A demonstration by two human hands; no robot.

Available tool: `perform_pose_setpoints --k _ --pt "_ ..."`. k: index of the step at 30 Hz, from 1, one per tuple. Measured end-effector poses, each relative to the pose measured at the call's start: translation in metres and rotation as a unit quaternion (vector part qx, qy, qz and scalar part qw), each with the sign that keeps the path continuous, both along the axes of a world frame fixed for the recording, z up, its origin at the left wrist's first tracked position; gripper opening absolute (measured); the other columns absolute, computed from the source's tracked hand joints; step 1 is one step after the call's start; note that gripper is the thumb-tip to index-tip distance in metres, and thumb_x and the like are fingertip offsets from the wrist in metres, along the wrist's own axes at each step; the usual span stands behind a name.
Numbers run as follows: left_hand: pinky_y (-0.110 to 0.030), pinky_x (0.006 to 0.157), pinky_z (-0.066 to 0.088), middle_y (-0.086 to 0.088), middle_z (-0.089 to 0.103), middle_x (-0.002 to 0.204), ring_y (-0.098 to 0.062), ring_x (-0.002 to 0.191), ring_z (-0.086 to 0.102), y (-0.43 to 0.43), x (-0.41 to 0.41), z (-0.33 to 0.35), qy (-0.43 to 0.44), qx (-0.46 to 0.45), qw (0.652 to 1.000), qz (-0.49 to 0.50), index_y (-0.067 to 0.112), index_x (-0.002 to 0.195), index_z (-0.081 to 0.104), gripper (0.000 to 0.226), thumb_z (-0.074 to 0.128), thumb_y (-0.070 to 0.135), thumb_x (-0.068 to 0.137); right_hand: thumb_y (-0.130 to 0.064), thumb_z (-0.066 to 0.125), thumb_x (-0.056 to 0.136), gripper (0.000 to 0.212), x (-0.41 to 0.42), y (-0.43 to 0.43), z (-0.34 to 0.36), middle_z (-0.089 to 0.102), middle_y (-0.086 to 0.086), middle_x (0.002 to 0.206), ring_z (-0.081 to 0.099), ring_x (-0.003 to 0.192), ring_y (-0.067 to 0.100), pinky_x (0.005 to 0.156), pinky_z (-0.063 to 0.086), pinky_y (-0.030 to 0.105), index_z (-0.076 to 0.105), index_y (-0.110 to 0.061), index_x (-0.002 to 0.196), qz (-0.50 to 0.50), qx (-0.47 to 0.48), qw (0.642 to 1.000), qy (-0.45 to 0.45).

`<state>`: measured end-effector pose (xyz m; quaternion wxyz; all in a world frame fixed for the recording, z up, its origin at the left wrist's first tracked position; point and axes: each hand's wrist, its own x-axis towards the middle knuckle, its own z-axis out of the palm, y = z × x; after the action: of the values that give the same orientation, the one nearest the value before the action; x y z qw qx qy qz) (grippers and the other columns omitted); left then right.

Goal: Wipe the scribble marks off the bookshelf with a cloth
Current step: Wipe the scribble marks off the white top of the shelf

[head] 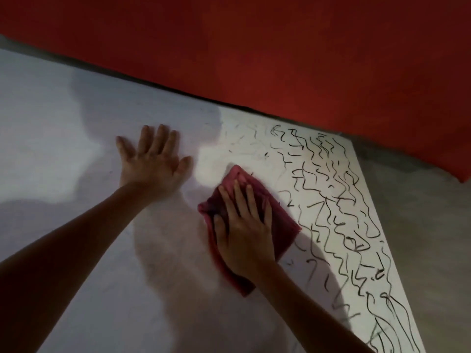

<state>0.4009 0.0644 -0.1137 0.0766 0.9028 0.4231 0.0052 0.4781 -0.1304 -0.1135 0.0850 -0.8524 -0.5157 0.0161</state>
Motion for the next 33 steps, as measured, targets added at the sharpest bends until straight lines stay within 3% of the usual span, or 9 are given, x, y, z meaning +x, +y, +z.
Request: perform_pose_setpoints --k 1,3,6,10,12,17,22,27,33 --pt "-0.064 0.111 -0.003 0.002 -0.008 0.161 -0.024 0.148 -0.009 0.0 0.0 0.0 -0.002 -0.003 1.0 0.002 0.024 0.154 0.0 0.071 0.01 0.061 0.095 -0.041 0.029 0.093 0.055 0.003 0.001 0.0 0.042 0.008 0.148 0.036 0.138 0.03 0.108 0.022 0.06 0.049 -0.018 0.139 0.011 -0.011 1.0 0.001" --pt "-0.063 0.111 -0.004 0.002 -0.008 0.161 -0.023 0.148 -0.01 -0.001 0.0 0.0 -0.003 -0.003 1.0 0.002 0.024 0.154 0.0 0.074 0.005 0.064 0.092 -0.044 0.021 0.095 0.057 0.028 0.025 0.005 0.025 0.003 0.157 0.019 0.146 0.025 0.114 0.012 0.058 0.035 -0.024 0.147 0.013 -0.023 1.0 0.013" --pt "-0.061 0.113 -0.006 0.005 -0.009 0.161 -0.02 0.148 -0.01 -0.001 0.001 -0.001 -0.005 -0.005 1.0 0.017 0.026 0.154 -0.001 0.07 0.013 0.06 0.095 -0.041 0.022 0.101 0.053 0.093 0.087 0.006 0.004 -0.004 0.161 0.0 0.148 0.017 0.116 -0.002 0.052 0.017 -0.028 0.152 -0.06 -0.039 0.997 0.027" --pt "-0.059 0.113 -0.007 0.005 -0.007 0.161 -0.02 0.148 -0.009 0.0 0.003 -0.002 -0.015 0.007 1.0 0.018 0.027 0.154 0.0 0.069 0.019 0.059 0.095 -0.038 0.022 0.1 0.05 0.161 0.156 0.015 0.029 0.008 0.153 0.018 0.143 0.026 0.116 0.003 0.055 0.036 -0.018 0.144 -0.162 -0.04 0.984 0.054" --pt "-0.06 0.113 -0.006 0.005 -0.007 0.161 -0.02 0.148 -0.009 0.001 0.003 -0.002 -0.013 0.004 1.0 0.017 0.027 0.154 0.001 0.07 0.018 0.059 0.095 -0.038 0.019 0.1 0.051 0.169 0.167 0.011 0.033 0.011 0.151 0.021 0.142 0.028 0.116 0.003 0.055 0.039 -0.016 0.142 -0.184 -0.055 0.98 0.054" --pt "-0.062 0.112 -0.005 0.003 -0.008 0.161 -0.021 0.148 -0.01 -0.001 0.0 0.0 -0.012 -0.006 1.0 0.005 0.026 0.154 0.0 0.07 0.014 0.06 0.094 -0.044 0.015 0.098 0.059 0.107 0.104 0.004 0.008 0.0 0.161 0.002 0.148 0.018 0.117 -0.003 0.047 0.015 -0.024 0.153 -0.127 -0.021 0.991 0.033" --pt "-0.063 0.112 -0.002 0.003 -0.008 0.161 -0.022 0.148 -0.009 0.0 0.0 -0.002 -0.003 0.002 1.0 0.006 0.024 0.154 0.0 0.07 0.014 0.058 0.095 -0.055 -0.004 0.085 0.073 0.032 0.025 0.005 -0.003 -0.007 0.161 -0.012 0.146 0.012 0.113 -0.018 0.039 0.009 -0.031 0.152 -0.032 -0.028 0.998 0.037" --pt "-0.062 0.112 -0.004 0.003 -0.01 0.161 -0.021 0.147 -0.012 -0.001 0.002 0.0 -0.002 -0.001 1.0 0.012 0.025 0.154 -0.003 0.07 0.015 0.058 0.095 -0.041 0.027 0.1 0.051 0.086 0.091 0.006 0.005 -0.007 0.161 -0.001 0.147 0.012 0.116 -0.005 0.046 0.021 -0.033 0.15 -0.063 -0.02 0.997 0.033" --pt "-0.061 0.112 -0.004 0.002 -0.009 0.161 -0.022 0.148 -0.01 0.0 0.002 0.001 -0.003 -0.004 1.0 0.01 0.024 0.154 -0.002 0.069 0.017 0.056 0.096 -0.037 0.024 0.099 0.049 0.144 0.186 0.012 0.035 0.01 0.15 0.021 0.142 0.026 0.116 0.003 0.053 0.041 -0.017 0.14 -0.169 -0.026 0.983 0.067"
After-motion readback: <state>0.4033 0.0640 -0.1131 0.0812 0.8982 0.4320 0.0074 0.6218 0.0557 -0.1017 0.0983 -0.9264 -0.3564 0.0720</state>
